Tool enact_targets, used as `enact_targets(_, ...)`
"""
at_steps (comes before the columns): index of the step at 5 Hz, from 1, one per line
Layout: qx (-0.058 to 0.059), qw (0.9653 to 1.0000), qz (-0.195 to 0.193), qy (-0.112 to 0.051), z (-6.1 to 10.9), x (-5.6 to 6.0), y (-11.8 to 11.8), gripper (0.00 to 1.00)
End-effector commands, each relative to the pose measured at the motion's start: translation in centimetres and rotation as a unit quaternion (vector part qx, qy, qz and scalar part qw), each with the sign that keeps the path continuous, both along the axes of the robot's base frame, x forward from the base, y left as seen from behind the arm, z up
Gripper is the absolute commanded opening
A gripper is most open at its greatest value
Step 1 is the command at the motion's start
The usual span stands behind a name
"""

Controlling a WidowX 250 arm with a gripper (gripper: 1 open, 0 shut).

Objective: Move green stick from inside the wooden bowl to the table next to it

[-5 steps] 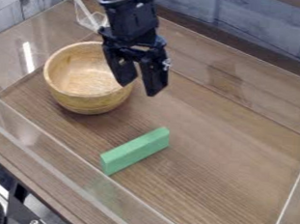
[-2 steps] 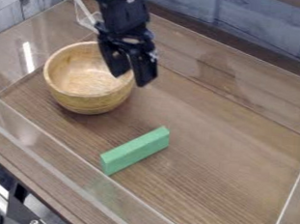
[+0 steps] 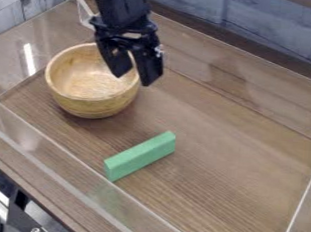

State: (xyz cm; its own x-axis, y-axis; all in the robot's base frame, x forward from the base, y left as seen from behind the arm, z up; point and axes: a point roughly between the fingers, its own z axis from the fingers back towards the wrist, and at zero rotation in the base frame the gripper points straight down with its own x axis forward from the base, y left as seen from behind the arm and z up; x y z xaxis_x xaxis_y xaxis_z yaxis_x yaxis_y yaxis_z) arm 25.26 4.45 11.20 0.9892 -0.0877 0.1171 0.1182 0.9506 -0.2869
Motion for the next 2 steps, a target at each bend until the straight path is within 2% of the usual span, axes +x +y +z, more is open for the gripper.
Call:
enact_targets(1, 0.010, 0.9998, -0.006, -0.016, 1.15, 1.43, -0.09, 1.00)
enact_targets(2, 0.010, 0.9998, -0.011, -0.013, 1.11, 1.74, -0.37, 1.00)
